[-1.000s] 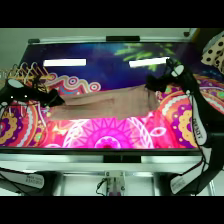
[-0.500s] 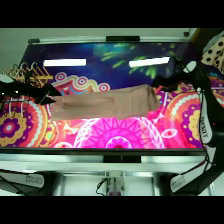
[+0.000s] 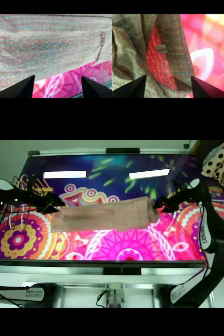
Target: Fold the shirts.
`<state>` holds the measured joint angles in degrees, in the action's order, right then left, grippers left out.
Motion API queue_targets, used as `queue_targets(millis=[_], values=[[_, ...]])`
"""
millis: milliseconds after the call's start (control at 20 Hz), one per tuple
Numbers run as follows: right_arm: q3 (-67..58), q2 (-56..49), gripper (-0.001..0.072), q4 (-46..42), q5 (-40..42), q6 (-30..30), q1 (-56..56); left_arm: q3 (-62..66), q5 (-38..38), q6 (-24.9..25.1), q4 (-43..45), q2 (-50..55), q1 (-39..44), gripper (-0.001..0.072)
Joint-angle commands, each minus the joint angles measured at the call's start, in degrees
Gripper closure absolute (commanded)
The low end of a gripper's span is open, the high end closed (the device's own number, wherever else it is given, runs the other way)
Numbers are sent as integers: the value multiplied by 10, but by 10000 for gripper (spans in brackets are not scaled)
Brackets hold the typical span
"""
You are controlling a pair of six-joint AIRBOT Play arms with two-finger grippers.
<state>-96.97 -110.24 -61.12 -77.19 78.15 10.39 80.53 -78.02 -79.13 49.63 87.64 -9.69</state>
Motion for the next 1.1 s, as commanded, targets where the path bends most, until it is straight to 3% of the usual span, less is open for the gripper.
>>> queue_targets(millis=[0,400,650,1050], values=[[0,-38,10,44,-6,-12,1,0,-1,-2,0,-4,23,-13],[-1,-78,42,74,-6,-44,-33,0,0,-2,0,-5,57,-12],[-1,-74,646,68,-8,-43,-49,0,0,-2,0,-5,66,-11],[-2,26,666,61,-6,-48,-7,0,27,-2,0,-4,72,-11]])
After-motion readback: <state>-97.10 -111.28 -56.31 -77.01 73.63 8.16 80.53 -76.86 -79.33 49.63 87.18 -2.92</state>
